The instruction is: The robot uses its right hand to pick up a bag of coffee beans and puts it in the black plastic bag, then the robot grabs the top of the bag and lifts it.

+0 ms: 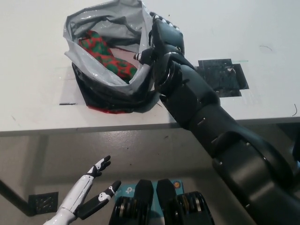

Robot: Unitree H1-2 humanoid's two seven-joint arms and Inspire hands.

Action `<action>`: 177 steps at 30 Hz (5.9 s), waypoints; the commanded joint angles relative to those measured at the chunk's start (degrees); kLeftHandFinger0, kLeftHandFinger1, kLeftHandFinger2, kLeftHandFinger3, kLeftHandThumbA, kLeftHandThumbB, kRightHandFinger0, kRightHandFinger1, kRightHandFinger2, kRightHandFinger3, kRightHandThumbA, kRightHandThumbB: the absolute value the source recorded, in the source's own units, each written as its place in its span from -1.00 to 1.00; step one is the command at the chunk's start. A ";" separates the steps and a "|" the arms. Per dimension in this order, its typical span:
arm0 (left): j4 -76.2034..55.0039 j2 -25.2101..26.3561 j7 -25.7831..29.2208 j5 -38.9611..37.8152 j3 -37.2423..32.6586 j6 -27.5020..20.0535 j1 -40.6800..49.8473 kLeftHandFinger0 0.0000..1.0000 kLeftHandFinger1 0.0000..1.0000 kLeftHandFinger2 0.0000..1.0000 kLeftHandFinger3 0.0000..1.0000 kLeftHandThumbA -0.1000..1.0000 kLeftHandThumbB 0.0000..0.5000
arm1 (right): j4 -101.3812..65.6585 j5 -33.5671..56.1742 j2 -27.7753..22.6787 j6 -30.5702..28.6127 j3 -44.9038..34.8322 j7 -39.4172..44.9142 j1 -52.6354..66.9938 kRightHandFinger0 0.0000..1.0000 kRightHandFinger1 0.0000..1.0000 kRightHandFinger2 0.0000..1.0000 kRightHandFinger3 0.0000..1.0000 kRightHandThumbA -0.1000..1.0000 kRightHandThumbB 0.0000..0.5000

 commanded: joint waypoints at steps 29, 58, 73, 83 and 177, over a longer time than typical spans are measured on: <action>-1.92 0.93 -0.58 0.46 -0.08 -0.06 -1.86 1.00 1.00 1.00 1.00 0.63 -0.28 | -1.84 23.09 1.83 0.04 -25.76 3.05 -6.90 -1.00 -0.93 -0.34 0.40 -0.61 -0.17; -1.81 0.52 -0.91 0.63 -0.40 0.59 -2.54 1.00 1.00 1.00 1.00 0.58 -0.34 | -0.63 40.99 2.82 -3.10 -42.39 8.82 -6.82 -1.00 -0.66 0.40 -0.63 -1.00 -0.26; -0.41 0.86 -1.50 -0.79 -0.19 -0.88 -2.63 1.00 1.00 1.00 1.00 0.60 -0.38 | -13.42 1.98 1.39 -5.07 2.06 -7.70 -4.14 1.00 1.00 1.00 1.00 0.68 0.93; -0.54 1.34 -2.03 -0.77 -0.38 -1.45 -2.84 1.00 1.00 1.00 1.00 0.60 -0.46 | -18.38 -1.46 0.12 0.63 9.60 -10.15 -3.38 1.00 1.00 1.00 1.00 0.65 0.90; -1.38 0.80 -2.61 -0.72 -0.44 -0.09 -2.69 1.00 1.00 1.00 1.00 0.54 -0.43 | -10.16 5.76 0.29 5.40 -5.02 -4.14 -4.84 1.00 1.00 1.00 1.00 1.00 0.69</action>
